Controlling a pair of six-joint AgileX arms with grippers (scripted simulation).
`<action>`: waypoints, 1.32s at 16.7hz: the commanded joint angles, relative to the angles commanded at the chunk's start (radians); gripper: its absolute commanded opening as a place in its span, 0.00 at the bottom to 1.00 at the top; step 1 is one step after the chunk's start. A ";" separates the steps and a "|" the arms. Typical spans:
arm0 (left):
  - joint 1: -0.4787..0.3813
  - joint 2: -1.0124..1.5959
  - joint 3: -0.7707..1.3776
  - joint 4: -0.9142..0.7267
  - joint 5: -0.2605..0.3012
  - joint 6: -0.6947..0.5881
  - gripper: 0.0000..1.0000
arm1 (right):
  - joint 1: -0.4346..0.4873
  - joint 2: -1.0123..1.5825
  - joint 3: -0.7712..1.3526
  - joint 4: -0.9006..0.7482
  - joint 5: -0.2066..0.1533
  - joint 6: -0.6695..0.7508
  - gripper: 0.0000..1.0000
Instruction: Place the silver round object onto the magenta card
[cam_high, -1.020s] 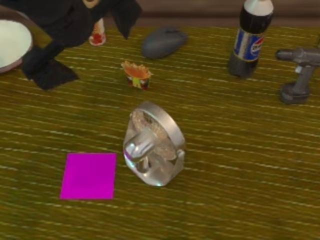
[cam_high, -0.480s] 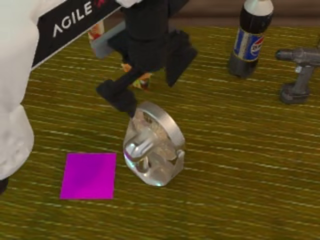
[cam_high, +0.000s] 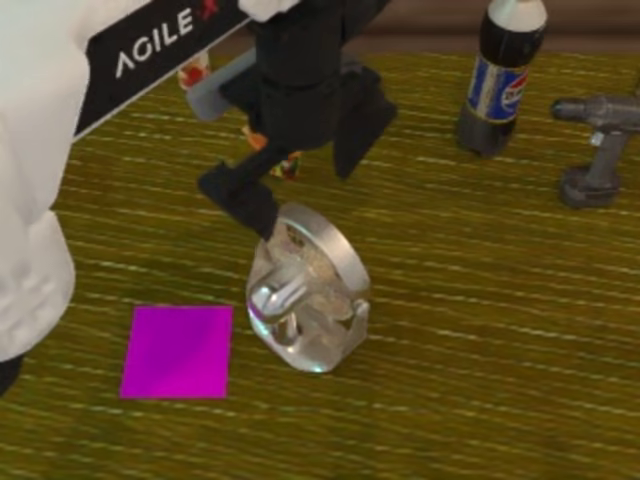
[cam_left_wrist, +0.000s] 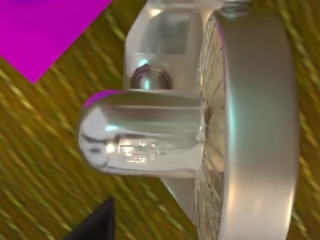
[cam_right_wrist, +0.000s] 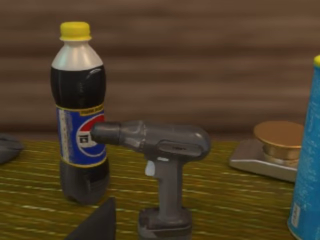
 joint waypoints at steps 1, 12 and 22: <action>0.000 -0.003 -0.025 0.024 0.000 0.001 1.00 | 0.000 0.000 0.000 0.000 0.000 0.000 1.00; -0.002 -0.016 -0.210 0.191 0.000 -0.002 0.92 | 0.000 0.000 0.000 0.000 0.000 0.000 1.00; -0.002 -0.016 -0.210 0.191 0.000 -0.002 0.17 | 0.000 0.000 0.000 0.000 0.000 0.000 1.00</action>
